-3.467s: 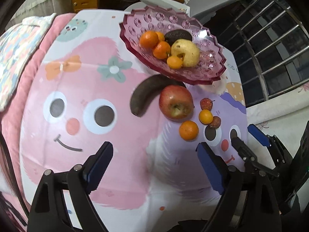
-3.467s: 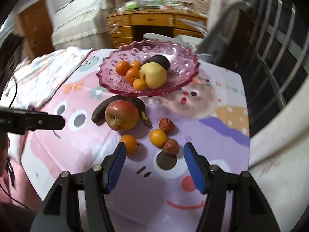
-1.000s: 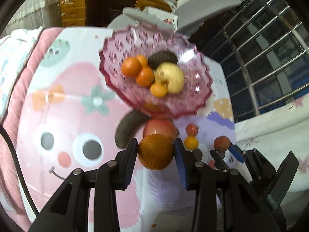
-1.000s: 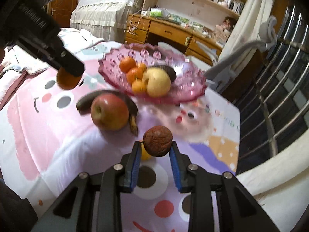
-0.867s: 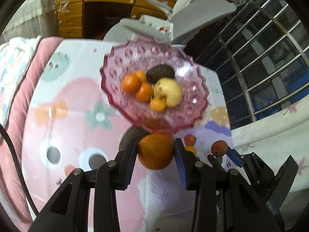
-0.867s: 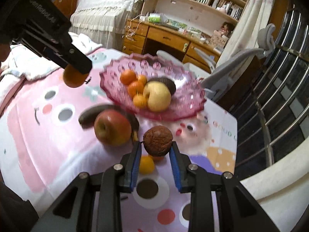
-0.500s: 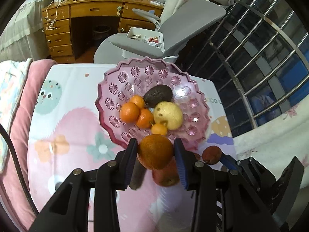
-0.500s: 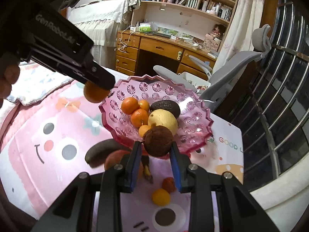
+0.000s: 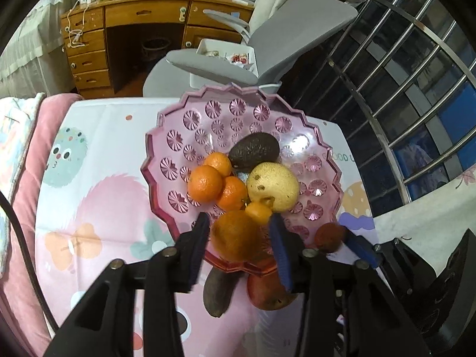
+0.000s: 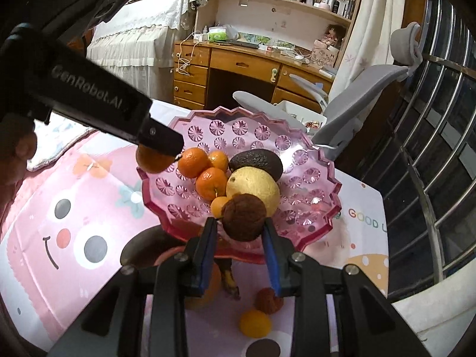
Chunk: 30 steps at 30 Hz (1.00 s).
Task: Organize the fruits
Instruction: 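Carry the orange and brown fruit over the pink bowl and open both grippers, then grasp the red apple with the right gripper while the left gripper grasps the dark banana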
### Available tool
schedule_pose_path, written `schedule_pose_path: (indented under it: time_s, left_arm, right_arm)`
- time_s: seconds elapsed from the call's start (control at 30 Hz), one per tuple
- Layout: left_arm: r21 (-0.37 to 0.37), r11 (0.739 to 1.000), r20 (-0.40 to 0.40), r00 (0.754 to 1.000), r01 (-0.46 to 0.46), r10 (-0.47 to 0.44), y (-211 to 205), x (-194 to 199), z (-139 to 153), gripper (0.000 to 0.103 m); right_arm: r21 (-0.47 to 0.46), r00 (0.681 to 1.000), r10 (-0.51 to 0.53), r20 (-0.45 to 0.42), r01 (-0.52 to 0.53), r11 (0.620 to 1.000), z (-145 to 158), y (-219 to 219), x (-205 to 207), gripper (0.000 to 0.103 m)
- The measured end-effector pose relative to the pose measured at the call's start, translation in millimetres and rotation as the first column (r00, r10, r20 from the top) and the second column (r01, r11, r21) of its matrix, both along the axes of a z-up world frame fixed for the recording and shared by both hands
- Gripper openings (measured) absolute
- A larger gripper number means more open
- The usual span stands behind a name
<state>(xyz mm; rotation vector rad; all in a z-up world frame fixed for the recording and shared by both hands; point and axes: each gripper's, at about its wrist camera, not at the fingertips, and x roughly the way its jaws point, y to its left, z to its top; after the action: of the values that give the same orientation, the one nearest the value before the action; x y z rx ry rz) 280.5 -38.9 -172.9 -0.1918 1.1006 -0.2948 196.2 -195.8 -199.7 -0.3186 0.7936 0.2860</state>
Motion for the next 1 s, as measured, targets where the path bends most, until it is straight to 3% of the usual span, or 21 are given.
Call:
schedule_pose_path:
  time_s: [0.07,0.37,0.67,0.87,1.0]
  left_arm:
    - [-0.019,1.0,0.009,1.0,-0.011,0.011,3.4,-2.5,3.5,0.058]
    - [-0.033,0.999,-0.02,0.999,-0.042,0.042,27.0,-25.3,-0.8,0.064]
    - [-0.086,0.995,-0.118,0.992,-0.057,0.047,48.9,-60.2,-43.9,0.064]
    - [-0.069,0.996,-0.194,0.98,-0.051,0.037,39.1,-52.7,-71.8,0.064]
    - [-0.035,0.999,-0.209,0.978,0.002,-0.009,23.2,-43.9,-85.3,0.064]
  right_arm:
    - [-0.002,1.0,-0.011,-0.005,0.011,1.0,-0.4,0.7,2.9,0.053]
    - [0.077,0.999,-0.048,-0.021,0.05,0.996,1.9,-3.5,-11.5,0.057]
    - [0.179,0.995,-0.081,-0.053,0.089,0.98,-16.1,-2.2,-60.8,0.069]
    - [0.102,0.994,-0.103,-0.04,0.106,0.989,-37.0,11.1,-74.2,0.073]
    - [0.022,0.996,-0.093,-0.014,0.093,0.995,-52.9,22.2,-72.3,0.074]
